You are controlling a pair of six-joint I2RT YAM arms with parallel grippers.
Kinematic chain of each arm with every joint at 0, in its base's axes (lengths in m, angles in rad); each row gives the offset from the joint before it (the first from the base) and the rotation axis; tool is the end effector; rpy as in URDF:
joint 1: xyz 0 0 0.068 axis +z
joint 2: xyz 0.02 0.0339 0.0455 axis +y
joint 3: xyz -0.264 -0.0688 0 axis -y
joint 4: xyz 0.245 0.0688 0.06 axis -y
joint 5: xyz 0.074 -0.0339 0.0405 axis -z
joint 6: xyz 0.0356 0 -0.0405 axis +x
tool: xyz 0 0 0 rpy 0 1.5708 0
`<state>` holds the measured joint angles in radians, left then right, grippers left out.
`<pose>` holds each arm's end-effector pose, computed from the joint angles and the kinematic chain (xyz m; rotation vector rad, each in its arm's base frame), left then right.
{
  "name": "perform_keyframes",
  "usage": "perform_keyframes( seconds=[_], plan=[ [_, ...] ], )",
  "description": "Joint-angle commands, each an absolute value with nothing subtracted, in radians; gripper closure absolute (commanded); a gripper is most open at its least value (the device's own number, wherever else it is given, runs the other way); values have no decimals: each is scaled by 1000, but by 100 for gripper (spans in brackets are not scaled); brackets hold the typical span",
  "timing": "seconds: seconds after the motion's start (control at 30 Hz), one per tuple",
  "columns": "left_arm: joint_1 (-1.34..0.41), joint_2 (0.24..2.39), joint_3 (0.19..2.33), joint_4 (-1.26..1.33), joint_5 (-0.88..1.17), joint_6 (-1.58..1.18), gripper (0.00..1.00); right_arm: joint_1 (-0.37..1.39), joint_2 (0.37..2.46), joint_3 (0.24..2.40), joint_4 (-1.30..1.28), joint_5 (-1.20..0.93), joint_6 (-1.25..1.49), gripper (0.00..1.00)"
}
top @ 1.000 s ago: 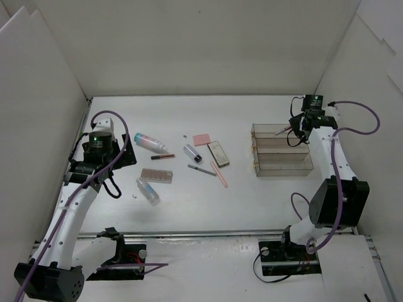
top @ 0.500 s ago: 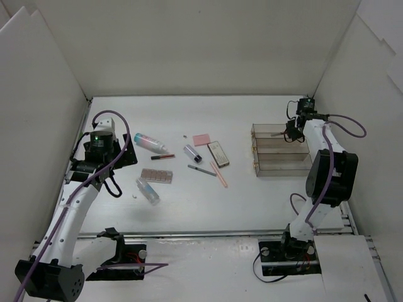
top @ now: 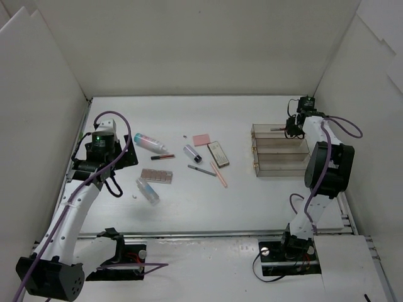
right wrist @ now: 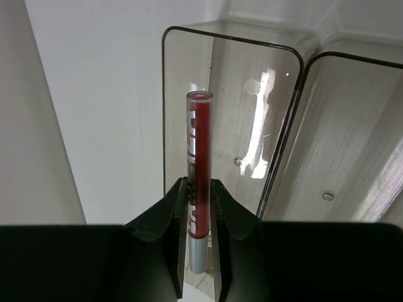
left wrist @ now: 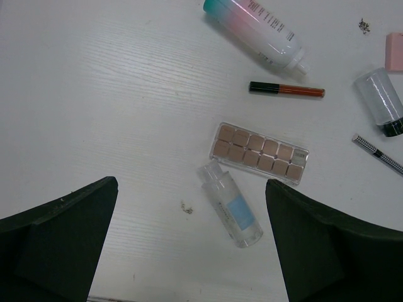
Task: Organize the makeup
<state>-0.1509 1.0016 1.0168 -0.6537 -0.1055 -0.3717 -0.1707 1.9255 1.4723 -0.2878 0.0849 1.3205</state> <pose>0.2078 -0.0278 0.3344 -0.3018 2.1900 -0.1745 0.4321 -0.0775 0.2338 1.6322 1.7025 0.4807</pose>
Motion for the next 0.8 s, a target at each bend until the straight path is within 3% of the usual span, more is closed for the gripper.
perform_keyframes(
  seconds=[0.0, 0.27, 0.43, 0.53, 0.77],
  plan=[
    [-155, 1009, 1054, -621, -115, -371, 1, -178, 1931, 1514, -250, 83, 1373, 85],
    [-155, 1025, 1054, -612, -101, -374, 0, -176, 1922, 1554, -229, 83, 1276, 46],
    [-155, 1038, 1066, -603, -81, -376, 0, -172, 1902, 1580, -229, 29, 1165, 43],
    [-155, 1042, 1071, -600, -83, -374, 1, -109, 1866, 1615, -230, 8, 889, 45],
    [-155, 1086, 1089, -586, -64, -364, 1, 179, 1732, 1542, -284, -22, 467, 48]
  ],
)
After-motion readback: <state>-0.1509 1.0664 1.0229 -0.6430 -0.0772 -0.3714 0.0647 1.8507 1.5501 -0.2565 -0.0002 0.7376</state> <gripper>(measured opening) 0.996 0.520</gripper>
